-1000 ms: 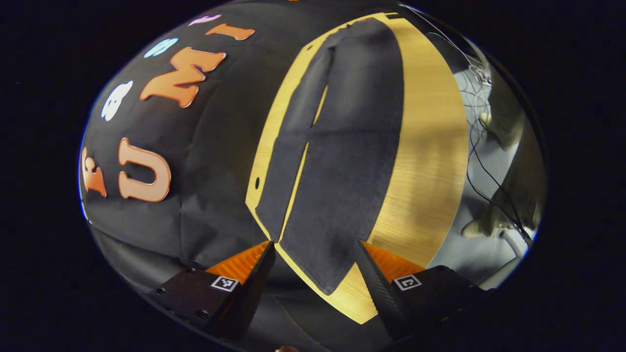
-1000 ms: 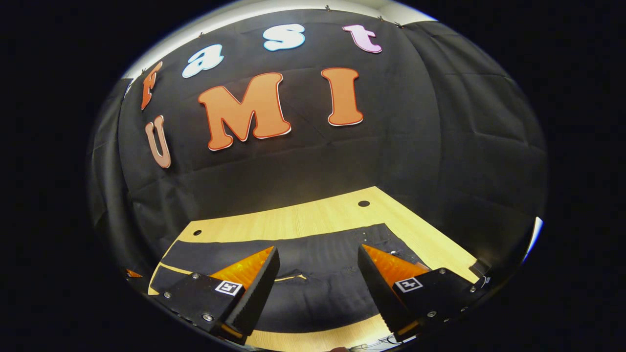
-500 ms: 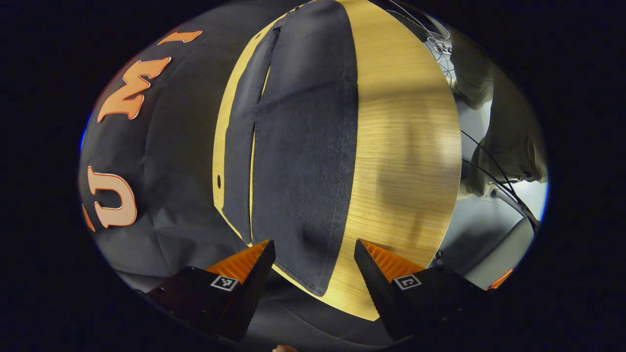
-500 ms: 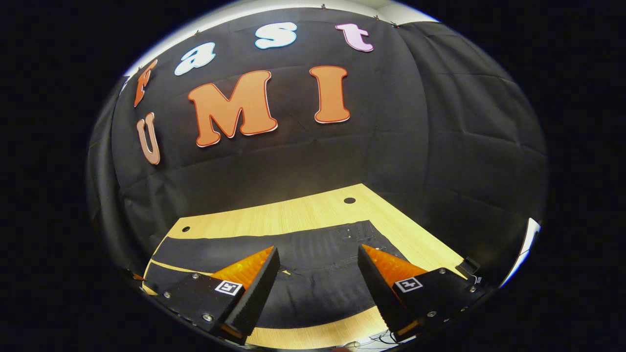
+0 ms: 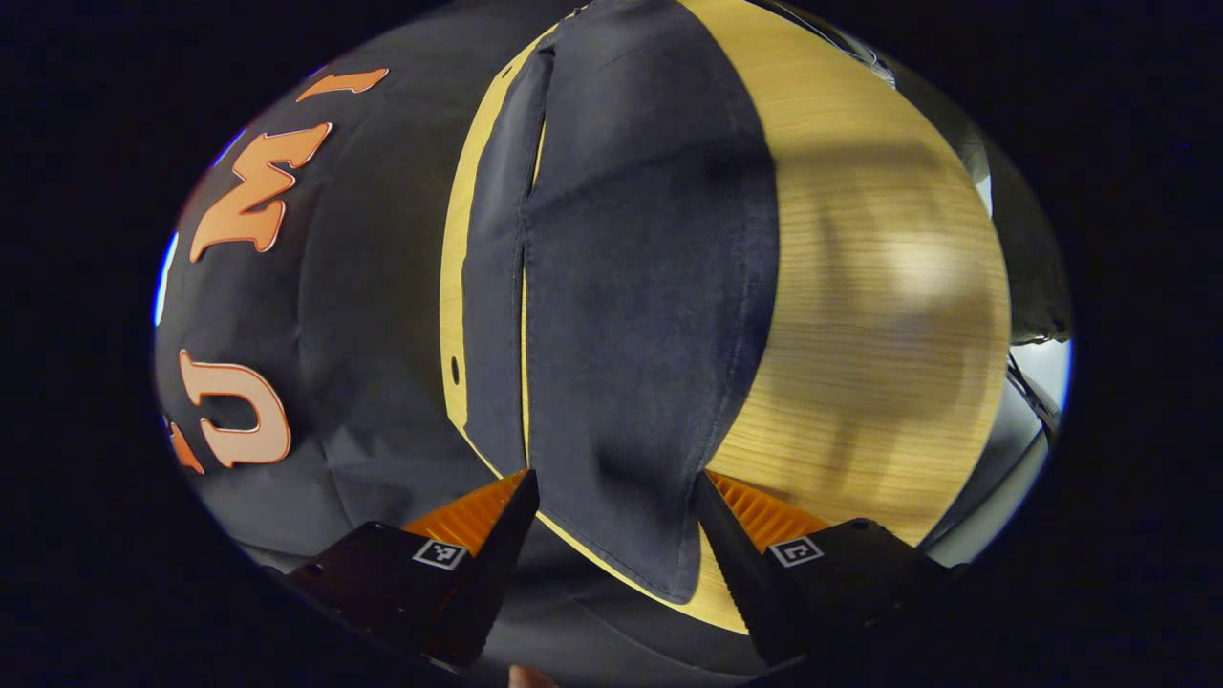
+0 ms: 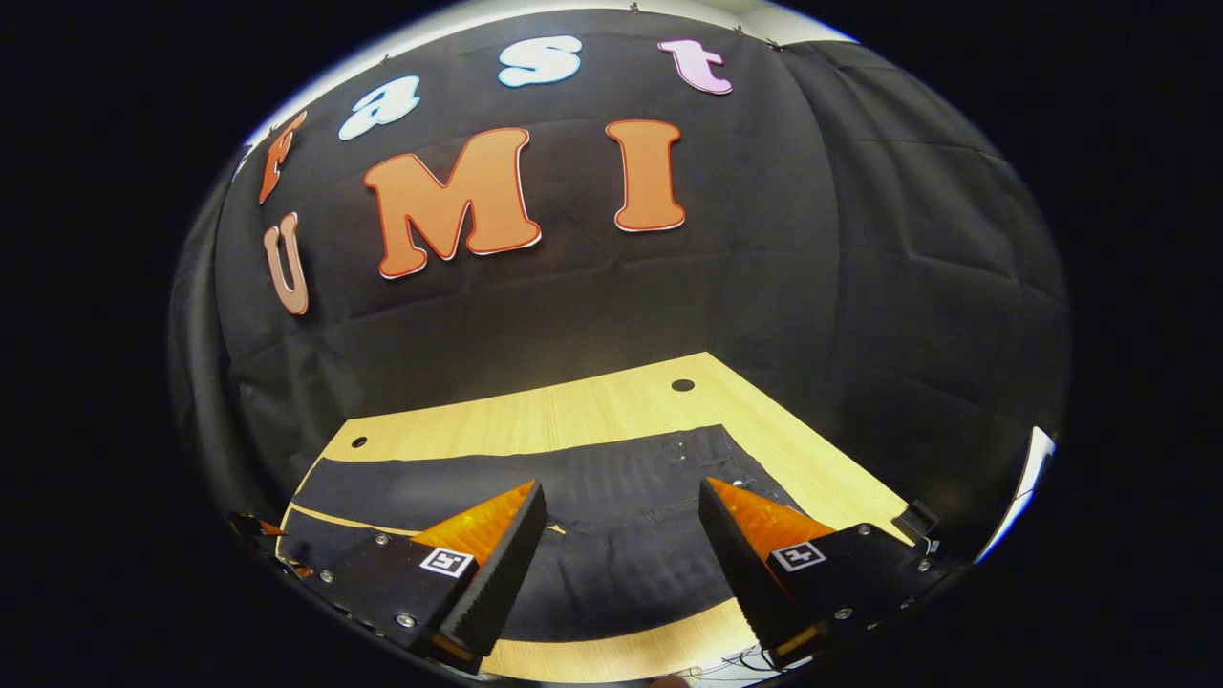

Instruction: Grasp the waist and the cuffs of the jeans and fold them to make the two legs overlap; first hold the waist and fold one-third of the jeans toward the cuffs, then hold the cuffs and fold the remaining one-third in the same direction to finish folding.

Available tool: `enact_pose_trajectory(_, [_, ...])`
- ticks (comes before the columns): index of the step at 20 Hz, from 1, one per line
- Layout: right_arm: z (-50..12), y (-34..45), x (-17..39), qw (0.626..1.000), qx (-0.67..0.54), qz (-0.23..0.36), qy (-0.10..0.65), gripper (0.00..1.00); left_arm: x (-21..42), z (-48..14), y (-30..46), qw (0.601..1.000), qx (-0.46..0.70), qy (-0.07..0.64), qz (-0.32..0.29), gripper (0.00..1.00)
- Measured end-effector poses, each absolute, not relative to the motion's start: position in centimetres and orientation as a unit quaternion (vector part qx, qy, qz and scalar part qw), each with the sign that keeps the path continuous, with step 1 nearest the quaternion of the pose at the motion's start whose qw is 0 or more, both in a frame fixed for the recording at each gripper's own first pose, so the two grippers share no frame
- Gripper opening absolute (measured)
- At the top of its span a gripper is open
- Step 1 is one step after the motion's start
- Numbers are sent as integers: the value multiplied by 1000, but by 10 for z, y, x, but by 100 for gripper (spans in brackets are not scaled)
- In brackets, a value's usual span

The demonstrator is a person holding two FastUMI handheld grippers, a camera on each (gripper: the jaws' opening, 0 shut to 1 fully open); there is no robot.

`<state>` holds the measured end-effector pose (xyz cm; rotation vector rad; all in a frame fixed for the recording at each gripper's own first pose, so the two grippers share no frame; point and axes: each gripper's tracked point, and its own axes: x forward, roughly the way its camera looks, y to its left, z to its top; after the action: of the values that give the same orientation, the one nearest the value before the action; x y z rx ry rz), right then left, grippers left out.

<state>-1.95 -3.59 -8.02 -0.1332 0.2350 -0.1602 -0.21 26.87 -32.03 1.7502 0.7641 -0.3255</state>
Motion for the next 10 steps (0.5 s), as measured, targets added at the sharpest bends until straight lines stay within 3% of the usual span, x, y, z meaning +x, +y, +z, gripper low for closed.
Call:
enact_pose_trajectory(4, [-78,-47,-10,985,-100,-85,109,98,29,-320,267,566,753,311,-130,98])
enact_pose_trajectory(5, [-77,-55,-6,981,-140,-82,108,98,35,-324,269,568,749,315,-129,93])
enact_pose_trajectory(6, [-76,-62,-5,975,-178,-81,108,98,34,-330,269,570,743,323,-134,99])
enact_pose_trajectory(10, [-69,-103,-8,918,-373,-84,105,98,28,-340,265,568,748,313,-141,38])
